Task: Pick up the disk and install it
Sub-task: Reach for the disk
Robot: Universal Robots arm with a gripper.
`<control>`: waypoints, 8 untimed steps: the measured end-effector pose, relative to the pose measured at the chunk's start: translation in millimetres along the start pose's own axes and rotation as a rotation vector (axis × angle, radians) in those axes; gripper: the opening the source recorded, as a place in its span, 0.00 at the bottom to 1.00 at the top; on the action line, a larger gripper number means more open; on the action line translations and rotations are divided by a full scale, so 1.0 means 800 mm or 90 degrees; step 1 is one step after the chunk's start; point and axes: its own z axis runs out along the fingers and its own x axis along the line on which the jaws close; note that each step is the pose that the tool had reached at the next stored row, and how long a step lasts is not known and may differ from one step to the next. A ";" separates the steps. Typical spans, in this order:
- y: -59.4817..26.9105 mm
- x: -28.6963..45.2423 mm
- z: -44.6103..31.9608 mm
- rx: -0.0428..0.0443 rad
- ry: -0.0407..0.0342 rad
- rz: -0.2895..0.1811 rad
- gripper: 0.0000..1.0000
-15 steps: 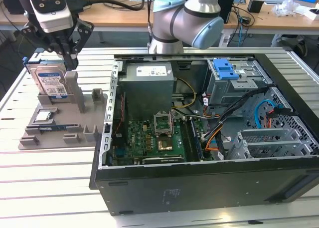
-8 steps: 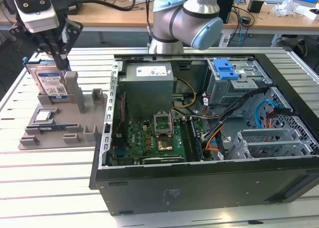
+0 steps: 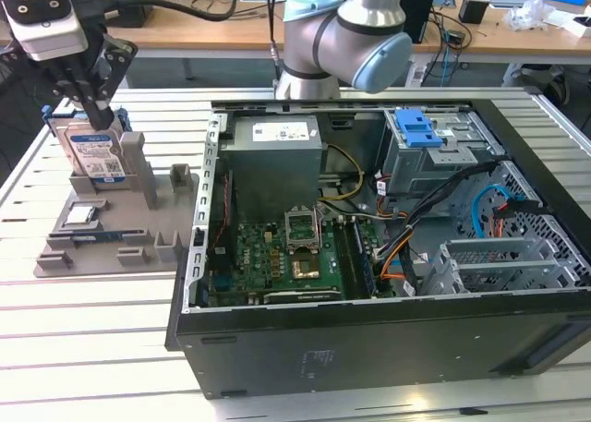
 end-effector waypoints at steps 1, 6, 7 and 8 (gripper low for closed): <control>0.000 0.0024 -0.0001 0.0000 0.0000 0.000 0.11; 0.002 0.0169 0.0001 0.0003 0.0000 0.000 0.11; 0.004 0.0214 0.0004 0.0006 0.0000 0.000 0.11; 0.007 0.0274 0.0005 0.0009 -0.0001 0.000 0.11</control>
